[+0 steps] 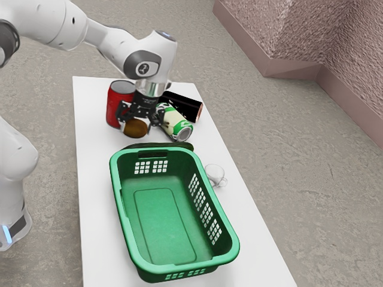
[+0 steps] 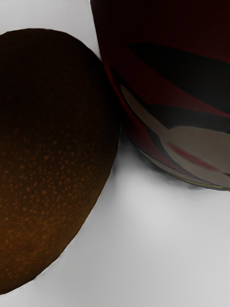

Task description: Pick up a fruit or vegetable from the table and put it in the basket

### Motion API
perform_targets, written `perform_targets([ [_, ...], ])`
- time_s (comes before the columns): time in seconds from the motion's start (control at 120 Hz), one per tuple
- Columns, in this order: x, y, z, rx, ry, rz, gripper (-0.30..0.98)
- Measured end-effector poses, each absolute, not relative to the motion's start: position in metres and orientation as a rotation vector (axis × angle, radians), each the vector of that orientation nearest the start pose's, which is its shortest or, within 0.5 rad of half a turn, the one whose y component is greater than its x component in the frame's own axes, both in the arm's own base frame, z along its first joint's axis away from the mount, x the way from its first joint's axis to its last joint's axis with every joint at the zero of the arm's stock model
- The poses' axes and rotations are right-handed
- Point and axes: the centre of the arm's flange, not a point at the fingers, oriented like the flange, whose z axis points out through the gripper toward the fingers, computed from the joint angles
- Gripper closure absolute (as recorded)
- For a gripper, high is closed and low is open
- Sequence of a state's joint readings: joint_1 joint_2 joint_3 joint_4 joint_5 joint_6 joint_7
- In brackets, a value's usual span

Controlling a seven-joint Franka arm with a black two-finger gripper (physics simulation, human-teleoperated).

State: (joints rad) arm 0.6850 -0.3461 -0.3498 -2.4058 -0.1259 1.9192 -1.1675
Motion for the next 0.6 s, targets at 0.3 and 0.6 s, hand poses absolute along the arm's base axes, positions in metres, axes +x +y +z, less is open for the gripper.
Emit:
perform_targets([
  [0.3, 0.398, 0.135, 0.419, 2.247, 2.303, -0.279, 0.02],
  [0.6, 0.396, 0.14, 0.41, 2.266, 2.338, -0.347, 0.02],
])
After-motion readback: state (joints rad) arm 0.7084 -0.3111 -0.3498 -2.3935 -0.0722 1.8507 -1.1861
